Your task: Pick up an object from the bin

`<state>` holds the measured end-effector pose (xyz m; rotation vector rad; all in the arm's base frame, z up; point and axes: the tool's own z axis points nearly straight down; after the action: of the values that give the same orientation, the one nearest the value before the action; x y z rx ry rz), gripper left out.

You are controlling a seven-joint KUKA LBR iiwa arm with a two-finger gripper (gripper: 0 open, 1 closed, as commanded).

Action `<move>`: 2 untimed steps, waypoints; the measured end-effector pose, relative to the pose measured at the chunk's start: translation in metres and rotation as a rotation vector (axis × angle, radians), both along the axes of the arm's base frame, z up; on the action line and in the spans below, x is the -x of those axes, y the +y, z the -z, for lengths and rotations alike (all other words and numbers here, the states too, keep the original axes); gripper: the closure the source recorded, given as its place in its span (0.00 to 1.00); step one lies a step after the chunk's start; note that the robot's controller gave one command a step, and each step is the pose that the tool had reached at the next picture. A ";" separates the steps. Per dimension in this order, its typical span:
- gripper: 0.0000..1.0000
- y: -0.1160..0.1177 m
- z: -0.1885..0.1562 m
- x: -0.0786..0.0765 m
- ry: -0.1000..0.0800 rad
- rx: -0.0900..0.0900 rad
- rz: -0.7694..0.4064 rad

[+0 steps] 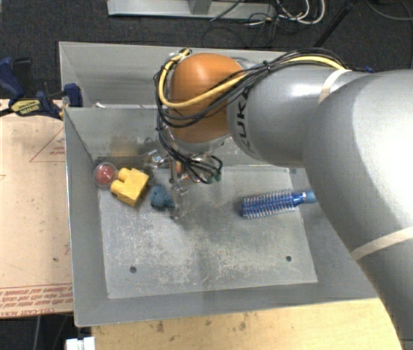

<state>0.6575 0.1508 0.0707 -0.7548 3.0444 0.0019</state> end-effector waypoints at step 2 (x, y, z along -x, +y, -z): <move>0.00 0.086 -0.001 0.006 -0.002 0.012 0.214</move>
Offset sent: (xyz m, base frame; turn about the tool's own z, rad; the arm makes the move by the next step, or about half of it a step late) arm -0.0194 0.0416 -0.0007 0.1836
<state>0.6512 0.2371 0.0712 -0.4256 3.1080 -0.0183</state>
